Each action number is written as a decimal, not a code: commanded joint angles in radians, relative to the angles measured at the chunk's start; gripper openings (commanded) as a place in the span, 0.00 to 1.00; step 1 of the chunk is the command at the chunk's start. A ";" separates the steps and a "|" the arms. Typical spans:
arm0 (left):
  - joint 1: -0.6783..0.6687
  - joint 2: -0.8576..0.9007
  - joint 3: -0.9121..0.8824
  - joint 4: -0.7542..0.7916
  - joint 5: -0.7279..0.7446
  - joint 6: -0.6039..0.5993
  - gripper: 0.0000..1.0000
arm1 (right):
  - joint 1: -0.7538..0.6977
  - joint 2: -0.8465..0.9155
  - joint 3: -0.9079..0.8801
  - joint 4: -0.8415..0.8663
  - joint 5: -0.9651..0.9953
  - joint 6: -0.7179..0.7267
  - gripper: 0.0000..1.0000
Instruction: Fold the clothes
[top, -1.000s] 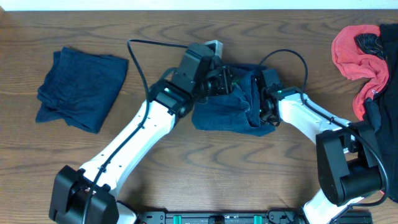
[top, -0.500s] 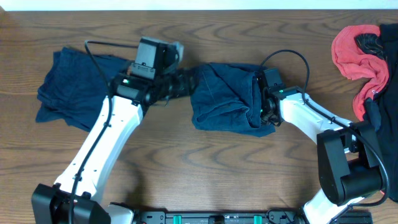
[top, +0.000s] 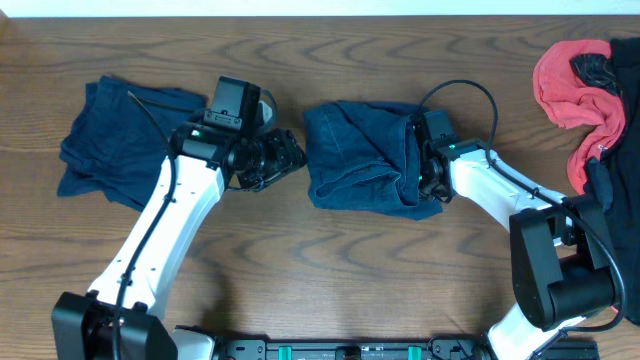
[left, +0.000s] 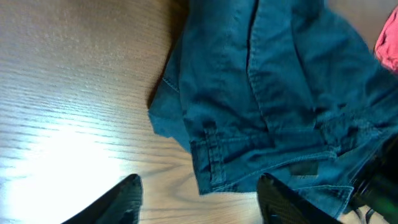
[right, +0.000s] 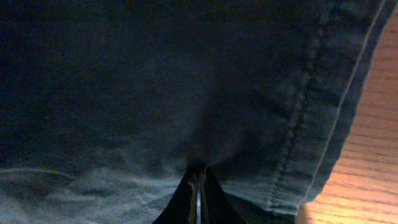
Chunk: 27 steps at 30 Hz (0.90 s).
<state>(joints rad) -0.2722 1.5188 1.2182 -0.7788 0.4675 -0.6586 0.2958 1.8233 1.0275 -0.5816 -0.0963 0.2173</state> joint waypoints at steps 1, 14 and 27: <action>-0.004 -0.003 -0.045 0.016 0.014 -0.130 0.66 | -0.009 0.011 -0.020 -0.015 0.018 0.010 0.04; -0.081 -0.003 -0.162 0.244 0.018 -0.241 0.67 | -0.009 0.011 -0.020 -0.016 0.018 0.010 0.04; -0.122 0.055 -0.170 0.267 0.019 -0.319 0.67 | -0.009 0.011 -0.020 -0.016 0.018 0.010 0.03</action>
<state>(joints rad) -0.3756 1.5417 1.0542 -0.5137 0.4801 -0.9371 0.2958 1.8229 1.0275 -0.5823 -0.0959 0.2192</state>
